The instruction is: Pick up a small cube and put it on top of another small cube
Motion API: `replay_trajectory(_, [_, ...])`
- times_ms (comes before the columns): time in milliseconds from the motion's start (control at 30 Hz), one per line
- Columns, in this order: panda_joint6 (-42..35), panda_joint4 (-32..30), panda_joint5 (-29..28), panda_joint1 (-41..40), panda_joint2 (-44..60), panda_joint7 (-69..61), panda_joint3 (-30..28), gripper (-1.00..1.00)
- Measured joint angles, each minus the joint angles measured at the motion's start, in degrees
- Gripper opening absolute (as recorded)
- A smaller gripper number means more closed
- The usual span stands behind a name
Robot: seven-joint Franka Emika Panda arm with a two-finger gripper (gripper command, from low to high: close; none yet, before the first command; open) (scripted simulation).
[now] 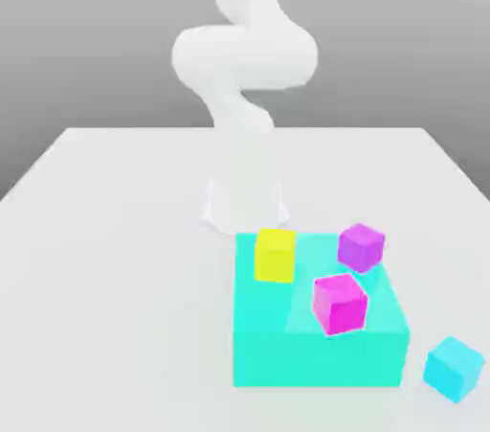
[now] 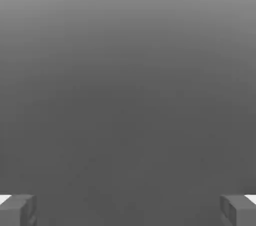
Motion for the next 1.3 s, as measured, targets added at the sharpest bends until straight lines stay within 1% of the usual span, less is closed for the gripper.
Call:
replay_trajectory(300, [6.37, -1.54, -4.26, 1.96, 19.00, 1.29, 7.41, 0.00])
replay_trajectory(600, [12.54, -3.03, -9.30, 5.99, 37.75, 3.16, 13.15, 0.00])
replay_trajectory(900, [18.97, -4.62, -11.83, 11.66, 56.08, 3.25, 16.41, 0.00])
replay_trajectory(967, [21.39, -4.23, -13.43, 13.02, 60.20, 4.28, 15.68, 0.00])
replay_trajectory(1067, [25.94, -2.93, -16.93, 15.86, 66.46, 6.84, 12.37, 0.00])
replay_trajectory(1100, [26.96, -2.63, -17.65, 16.58, 67.80, 7.37, 11.51, -1.00])
replay_trajectory(1300, [27.49, -2.48, -18.07, 16.90, 68.47, 7.70, 11.12, -1.00])
